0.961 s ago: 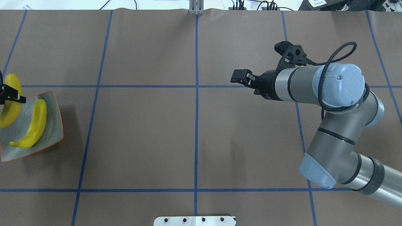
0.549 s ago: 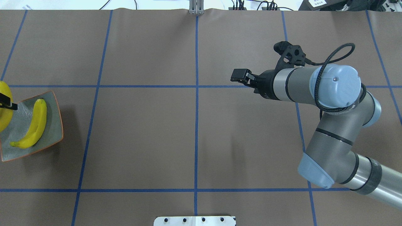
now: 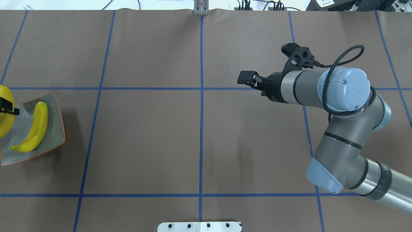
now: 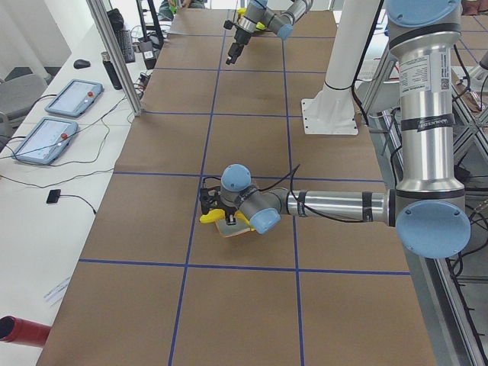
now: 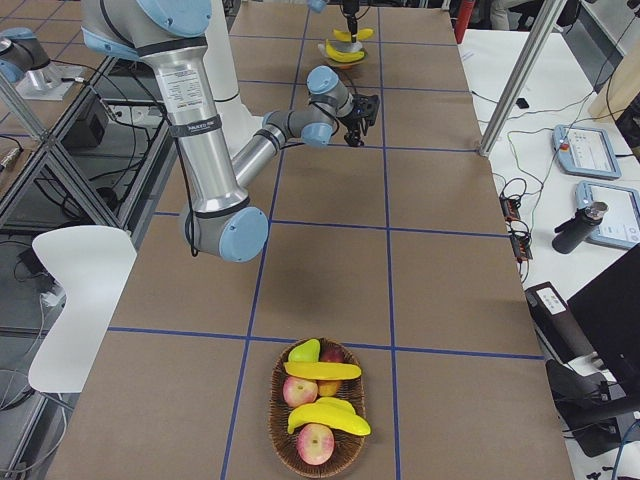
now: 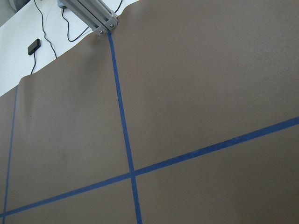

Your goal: Transfer all bananas from basket to plate

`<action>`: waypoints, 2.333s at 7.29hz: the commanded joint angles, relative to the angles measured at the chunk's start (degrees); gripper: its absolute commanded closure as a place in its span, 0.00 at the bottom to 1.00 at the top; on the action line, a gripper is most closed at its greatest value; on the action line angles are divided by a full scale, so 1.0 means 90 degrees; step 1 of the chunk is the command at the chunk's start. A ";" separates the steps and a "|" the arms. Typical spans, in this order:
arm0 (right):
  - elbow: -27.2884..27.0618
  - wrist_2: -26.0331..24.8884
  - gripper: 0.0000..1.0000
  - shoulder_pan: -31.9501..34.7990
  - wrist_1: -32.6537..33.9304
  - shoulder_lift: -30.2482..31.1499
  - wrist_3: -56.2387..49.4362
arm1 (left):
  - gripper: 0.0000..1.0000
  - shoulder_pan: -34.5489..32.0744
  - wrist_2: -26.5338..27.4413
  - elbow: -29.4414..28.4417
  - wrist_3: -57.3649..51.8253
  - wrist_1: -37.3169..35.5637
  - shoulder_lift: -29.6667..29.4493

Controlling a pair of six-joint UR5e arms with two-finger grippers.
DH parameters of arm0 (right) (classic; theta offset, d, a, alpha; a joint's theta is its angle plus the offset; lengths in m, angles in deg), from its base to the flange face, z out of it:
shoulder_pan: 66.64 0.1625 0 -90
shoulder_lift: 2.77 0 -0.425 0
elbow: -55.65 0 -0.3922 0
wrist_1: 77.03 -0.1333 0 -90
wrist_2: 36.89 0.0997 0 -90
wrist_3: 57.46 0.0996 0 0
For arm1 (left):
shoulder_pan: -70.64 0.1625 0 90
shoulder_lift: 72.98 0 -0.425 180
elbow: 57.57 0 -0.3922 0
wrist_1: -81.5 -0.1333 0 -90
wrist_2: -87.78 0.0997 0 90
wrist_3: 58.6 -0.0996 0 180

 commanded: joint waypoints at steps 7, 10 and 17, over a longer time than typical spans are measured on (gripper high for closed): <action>0.0000 -0.0010 0.00 -0.0020 -0.0010 0.0015 0.0003 | 0.17 0.0352 -0.0022 0.0021 0.0009 0.0028 -0.0038; -0.0009 -0.0039 0.00 -0.0010 -0.0010 0.0015 0.0003 | 0.11 0.0343 -0.0080 0.0187 0.0019 0.0038 -0.0077; 0.0163 0.1154 0.00 0.1682 -0.1567 0.2714 -0.2061 | 0.05 0.0089 -0.0823 0.0382 0.0672 -0.0001 -0.1062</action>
